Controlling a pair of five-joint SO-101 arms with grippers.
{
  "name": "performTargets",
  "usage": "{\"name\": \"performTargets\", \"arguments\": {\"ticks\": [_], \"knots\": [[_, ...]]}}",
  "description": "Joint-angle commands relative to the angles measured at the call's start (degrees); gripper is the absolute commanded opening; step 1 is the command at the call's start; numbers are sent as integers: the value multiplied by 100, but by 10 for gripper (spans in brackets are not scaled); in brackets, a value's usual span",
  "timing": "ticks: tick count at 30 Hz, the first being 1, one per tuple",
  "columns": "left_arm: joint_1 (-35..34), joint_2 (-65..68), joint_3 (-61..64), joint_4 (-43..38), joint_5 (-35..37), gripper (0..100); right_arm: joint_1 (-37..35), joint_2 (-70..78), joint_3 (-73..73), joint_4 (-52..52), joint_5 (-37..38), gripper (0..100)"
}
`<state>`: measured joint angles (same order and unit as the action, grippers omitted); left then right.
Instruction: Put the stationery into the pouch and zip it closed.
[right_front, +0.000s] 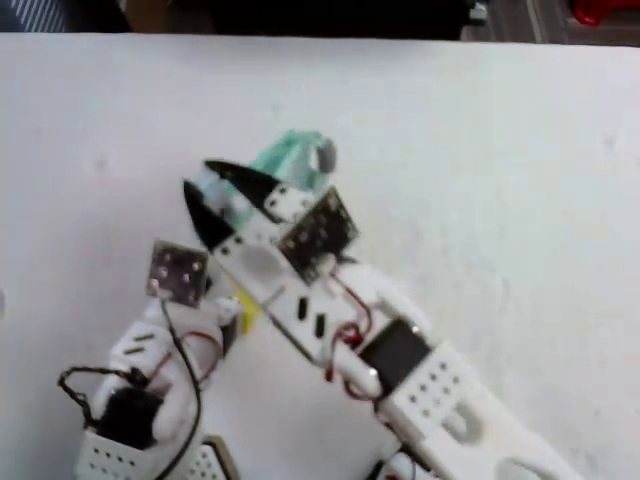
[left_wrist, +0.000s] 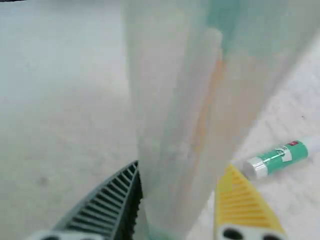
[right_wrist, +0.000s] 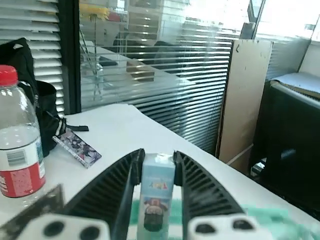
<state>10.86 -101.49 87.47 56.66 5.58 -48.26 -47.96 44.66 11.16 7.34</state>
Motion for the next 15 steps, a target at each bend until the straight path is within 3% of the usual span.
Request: {"name": "performTargets", "arguments": {"ticks": [1, 10, 15], "knots": [[4, -84, -123, -185, 53, 219, 163, 224, -62, -286, 70, 17], [-4, -84, -123, -185, 70, 219, 171, -286, -88, 470, 70, 28], [4, -84, -123, -185, 70, 219, 145, -734, -97, 1156, 35, 161]]}}
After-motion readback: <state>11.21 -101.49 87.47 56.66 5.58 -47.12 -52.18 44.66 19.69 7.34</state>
